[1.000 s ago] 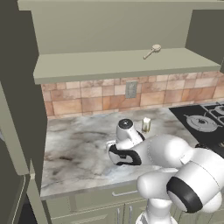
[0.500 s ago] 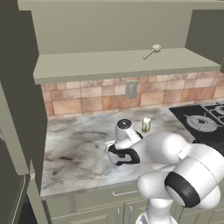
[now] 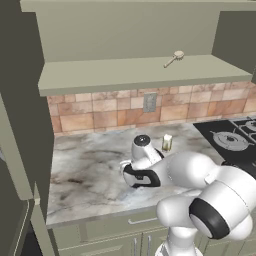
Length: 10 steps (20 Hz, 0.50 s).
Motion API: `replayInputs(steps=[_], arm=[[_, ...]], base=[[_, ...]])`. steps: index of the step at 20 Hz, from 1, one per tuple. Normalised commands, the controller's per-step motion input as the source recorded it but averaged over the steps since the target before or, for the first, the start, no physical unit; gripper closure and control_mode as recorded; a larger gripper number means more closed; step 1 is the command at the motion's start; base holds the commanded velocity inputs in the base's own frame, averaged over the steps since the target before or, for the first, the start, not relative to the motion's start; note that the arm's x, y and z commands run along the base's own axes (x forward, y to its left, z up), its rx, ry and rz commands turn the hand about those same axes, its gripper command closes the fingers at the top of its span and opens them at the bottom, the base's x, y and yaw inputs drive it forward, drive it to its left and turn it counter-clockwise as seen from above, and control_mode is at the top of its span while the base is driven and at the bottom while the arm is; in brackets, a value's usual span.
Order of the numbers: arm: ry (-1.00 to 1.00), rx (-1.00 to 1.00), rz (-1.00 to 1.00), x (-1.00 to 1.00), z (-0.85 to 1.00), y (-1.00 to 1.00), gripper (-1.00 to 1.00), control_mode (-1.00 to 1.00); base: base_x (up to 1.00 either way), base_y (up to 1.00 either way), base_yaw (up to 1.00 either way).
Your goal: Pick the jam and jam from the counter and place them in the cabinets closest to them.
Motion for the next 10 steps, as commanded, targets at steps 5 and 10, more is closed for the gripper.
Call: replayInputs(steps=[5, 10], arm=[[-0.05, 0.0, 0.0, -0.02, 0.26, 0.0, 1.0, -1.0], [-0.06, 0.0, 0.0, -0.03, 0.26, 0.0, 1.0, -1.0]], base=[[0.0, 0.0, 0.0], [0.0, 0.0, 0.0]])
